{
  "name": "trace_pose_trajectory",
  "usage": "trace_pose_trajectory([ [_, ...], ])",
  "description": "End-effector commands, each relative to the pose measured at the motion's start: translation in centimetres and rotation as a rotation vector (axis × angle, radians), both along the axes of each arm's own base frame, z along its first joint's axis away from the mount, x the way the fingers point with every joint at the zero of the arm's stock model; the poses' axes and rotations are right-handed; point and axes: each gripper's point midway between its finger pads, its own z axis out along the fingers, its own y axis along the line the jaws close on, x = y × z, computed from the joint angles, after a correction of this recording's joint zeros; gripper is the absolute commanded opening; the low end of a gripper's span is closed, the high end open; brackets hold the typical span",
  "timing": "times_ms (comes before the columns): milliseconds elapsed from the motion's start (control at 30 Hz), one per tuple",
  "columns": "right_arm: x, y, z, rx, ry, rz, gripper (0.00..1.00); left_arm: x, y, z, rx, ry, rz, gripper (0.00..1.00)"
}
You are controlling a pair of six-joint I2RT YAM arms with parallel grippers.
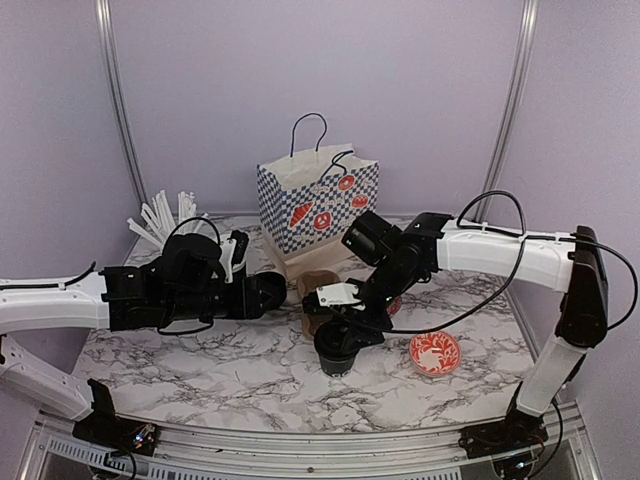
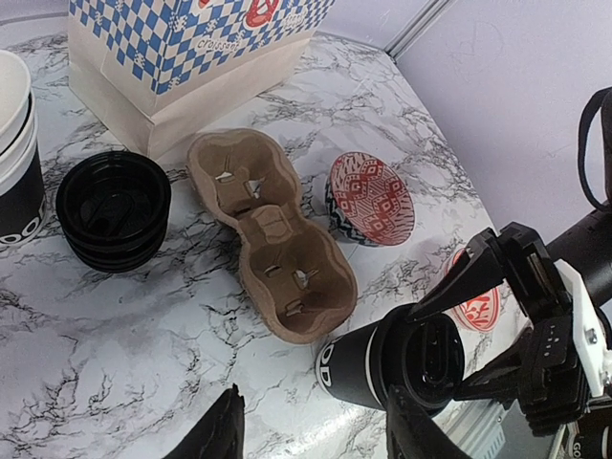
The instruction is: Pack the takeout coffee
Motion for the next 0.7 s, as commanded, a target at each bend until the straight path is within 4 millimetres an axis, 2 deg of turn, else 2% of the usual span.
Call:
trace_pose_trajectory([
  [0,-0.4,0.4,1.3,-0.001,0.028,-0.008,0.69,0.1,0.2,-0.5,0.007,0.011,-0.004,0.51],
  [167,0.0,-0.7,3.4,0.031,0.025,-0.067,0.68,0.2,0.2,-0.3,0.006,0.006,-0.011,0.51],
  [267,2.4,-2.8,5.3,0.084,0.04,-0.165,0.68,0.3,0.3,-0.2,0.007,0.004,-0.01,0.51],
  [367,5.6,-6.1,7.3,0.145,0.054,-0.291,0.67,0.3,0.3,-0.2,0.008,0.001,-0.016,0.51],
  [433,7.8,-9.0,8.3,0.168,0.033,-0.389,0.67,0.4,0.2,-0.2,0.01,0.002,-0.022,0.51],
  [500,9.4,-11.5,9.2,0.176,-0.006,-0.473,0.67,0.4,0.0,-0.2,0.013,0.001,-0.033,0.51],
  [667,14.1,-18.6,9.6,0.149,-0.093,-0.756,0.67,0.7,-0.4,-0.3,0.024,0.0,-0.047,0.51],
])
